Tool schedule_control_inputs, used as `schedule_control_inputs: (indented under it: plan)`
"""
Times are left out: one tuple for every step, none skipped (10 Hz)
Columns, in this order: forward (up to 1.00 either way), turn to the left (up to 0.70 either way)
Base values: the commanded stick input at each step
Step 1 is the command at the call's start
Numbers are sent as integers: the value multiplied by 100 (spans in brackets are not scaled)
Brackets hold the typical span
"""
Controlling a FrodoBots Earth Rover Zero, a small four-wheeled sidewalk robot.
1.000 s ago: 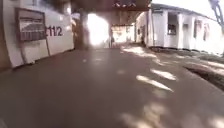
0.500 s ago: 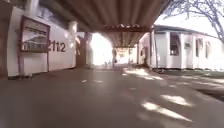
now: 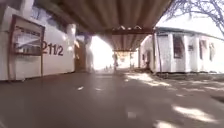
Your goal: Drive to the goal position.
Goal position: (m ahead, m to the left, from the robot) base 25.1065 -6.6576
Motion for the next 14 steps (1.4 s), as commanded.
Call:
schedule_control_inputs:
  plan:
    - [85, 0]
    - [85, 0]
    - [85, 0]
    - [85, 0]
    - [85, 0]
    - [85, 0]
    - [85, 0]
    - [85, 0]
    - [85, 0]
    - [85, 0]
    - [85, 0]
    - [85, 0]
    - [85, 0]
    - [85, 0]
